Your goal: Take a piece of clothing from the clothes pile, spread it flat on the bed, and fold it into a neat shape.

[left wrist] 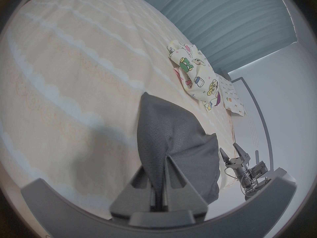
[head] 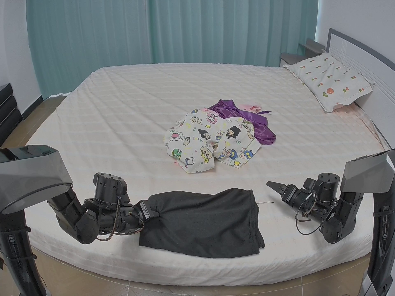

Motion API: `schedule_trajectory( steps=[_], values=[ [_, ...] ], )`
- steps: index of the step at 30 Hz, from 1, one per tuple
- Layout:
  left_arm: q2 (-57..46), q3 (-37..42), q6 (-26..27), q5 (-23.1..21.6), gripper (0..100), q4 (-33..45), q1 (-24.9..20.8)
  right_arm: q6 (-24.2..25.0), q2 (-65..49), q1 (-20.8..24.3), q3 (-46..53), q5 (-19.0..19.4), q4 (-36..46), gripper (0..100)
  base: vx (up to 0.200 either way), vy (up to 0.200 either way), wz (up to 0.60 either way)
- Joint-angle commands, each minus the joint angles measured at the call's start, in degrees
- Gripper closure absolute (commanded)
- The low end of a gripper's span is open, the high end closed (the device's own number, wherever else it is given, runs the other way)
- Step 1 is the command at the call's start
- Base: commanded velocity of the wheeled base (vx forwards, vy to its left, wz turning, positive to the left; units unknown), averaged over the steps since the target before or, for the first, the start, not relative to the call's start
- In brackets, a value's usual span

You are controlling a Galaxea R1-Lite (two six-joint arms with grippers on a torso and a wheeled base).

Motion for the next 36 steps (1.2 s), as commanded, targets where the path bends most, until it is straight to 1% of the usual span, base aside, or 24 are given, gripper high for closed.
schedule_trajectory(
  steps=[1,2,3,5,9,11,13,16,18,19,21,25,31,32,36],
  values=[
    [0.25,1.83,0.20,-0.68,100,-1.58,-0.09,0.01,-1.24,0.92,1.19,0.10,0.01,0,0.000,0.000,0.00],
    [0.07,2.98,0.11,-1.03,0,-3.60,-0.09,0.01,-1.77,1.71,1.80,0.10,0.01,0,0.000,0.000,0.00],
    [-0.19,3.68,0.02,-1.12,0,-5.80,-0.18,0.01,-1.95,2.76,2.24,0.10,0.01,0,0.000,0.000,0.00],
    [-0.55,5.35,0.29,-1.03,0,-7.56,-0.27,0.01,-2.03,3.55,2.59,0.10,0.01,0,0.000,0.000,0.00],
    [-1.42,6.49,1.34,-0.68,0,-9.49,0.43,0.01,-1.95,4.96,2.59,0.01,0.01,0,0.000,0.000,0.00],
    [-1.95,6.32,1.52,-0.59,0,-9.58,1.66,0.01,-1.95,5.57,2.59,0.01,0.01,0,0.000,0.000,0.00],
    [-2.74,5.53,1.43,-0.59,0,-9.58,3.33,0.01,-2.03,6.45,3.12,0.01,0.01,0,0.000,0.000,0.00],
    [-2.22,3.94,1.43,-0.41,0,-10.02,4.30,-0.08,-2.12,6.80,3.82,0.01,0.01,0,0.000,0.000,0.00],
    [1.12,1.31,1.43,-0.33,0,-11.25,4.92,-0.08,-2.21,7.95,4.88,-0.17,0.01,0,0.000,0.000,0.00],
    [1.12,1.31,1.43,-0.33,0,-11.25,4.92,-0.08,-2.21,7.95,4.88,-0.17,0.01,0,0.000,0.000,0.00],
    [4.11,-1.24,1.34,-0.33,0,-12.92,4.83,-0.34,-2.65,8.12,5.93,-0.17,0.01,0,0.000,0.000,0.00],
    [6.13,-3.61,1.17,-0.33,0,-12.83,4.30,-0.52,-3.00,8.21,5.93,-0.08,0.01,0,0.000,0.000,0.00],
    [7.28,-4.85,0.99,-0.41,0,-12.66,4.30,-0.78,-3.62,9.00,5.67,-0.17,0.36,0,0.000,0.000,0.00],
    [7.63,-5.20,0.99,-0.41,100,-12.66,4.30,-0.78,-4.32,9.35,5.49,-0.17,0.89,0,0.000,0.000,0.00],
    [8.07,-5.46,0.90,-0.41,100,-13.01,4.30,-0.87,-5.37,9.53,6.02,-0.17,2.12,0,0.000,0.000,0.00]
  ],
)
